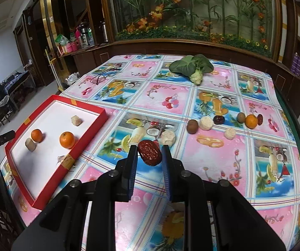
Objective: Organize fruits
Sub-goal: 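Carry the date and the beige lump over the white tray, then open both tools to drop the date and lump into the tray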
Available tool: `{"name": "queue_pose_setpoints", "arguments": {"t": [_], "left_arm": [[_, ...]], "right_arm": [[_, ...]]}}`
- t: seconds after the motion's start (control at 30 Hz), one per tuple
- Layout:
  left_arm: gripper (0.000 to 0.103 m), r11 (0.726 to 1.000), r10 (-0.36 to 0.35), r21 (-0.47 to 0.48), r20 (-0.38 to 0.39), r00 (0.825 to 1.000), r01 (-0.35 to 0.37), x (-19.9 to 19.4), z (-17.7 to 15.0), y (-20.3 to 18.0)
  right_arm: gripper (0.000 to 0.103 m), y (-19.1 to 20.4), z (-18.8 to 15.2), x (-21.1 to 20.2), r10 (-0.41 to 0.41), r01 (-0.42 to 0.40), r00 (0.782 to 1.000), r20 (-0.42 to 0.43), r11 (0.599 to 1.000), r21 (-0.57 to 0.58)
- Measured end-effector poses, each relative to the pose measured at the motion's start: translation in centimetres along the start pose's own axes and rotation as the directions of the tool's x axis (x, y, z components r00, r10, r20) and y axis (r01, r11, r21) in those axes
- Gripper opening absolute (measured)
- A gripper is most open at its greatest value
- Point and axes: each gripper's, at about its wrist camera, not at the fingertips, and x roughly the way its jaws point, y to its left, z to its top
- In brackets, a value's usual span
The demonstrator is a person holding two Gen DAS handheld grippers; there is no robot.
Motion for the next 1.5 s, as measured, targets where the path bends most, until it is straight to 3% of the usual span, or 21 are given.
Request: {"name": "queue_pose_setpoints", "arguments": {"t": [0.6, 1.0, 1.23, 1.5], "left_arm": [[0.021, 1.000, 0.022, 0.017, -0.019, 1.000, -0.022, 1.0, 0.9, -1.3], [0.021, 0.993, 0.054, 0.111, -0.040, 0.998, -0.049, 5.3, 5.3, -2.8], [0.021, 0.992, 0.081, 0.102, -0.078, 0.994, -0.073, 8.4, 6.4, -2.0], [0.022, 0.992, 0.110, 0.076, -0.107, 0.988, -0.102, 9.7, 6.6, -0.9]], "right_arm": [[0.025, 1.0, 0.5, 0.8, 0.068, -0.068, 0.998, 0.005, 0.997, -0.025], [0.025, 8.2, 3.9, 4.9, 0.209, -0.213, 0.977, -0.045, 0.969, -0.121], [0.025, 12.8, 4.6, 8.3, 0.279, -0.292, 0.955, -0.102, 0.946, -0.140], [0.025, 15.1, 4.7, 10.7, 0.265, -0.288, 0.954, -0.142, 0.942, -0.175]]}}
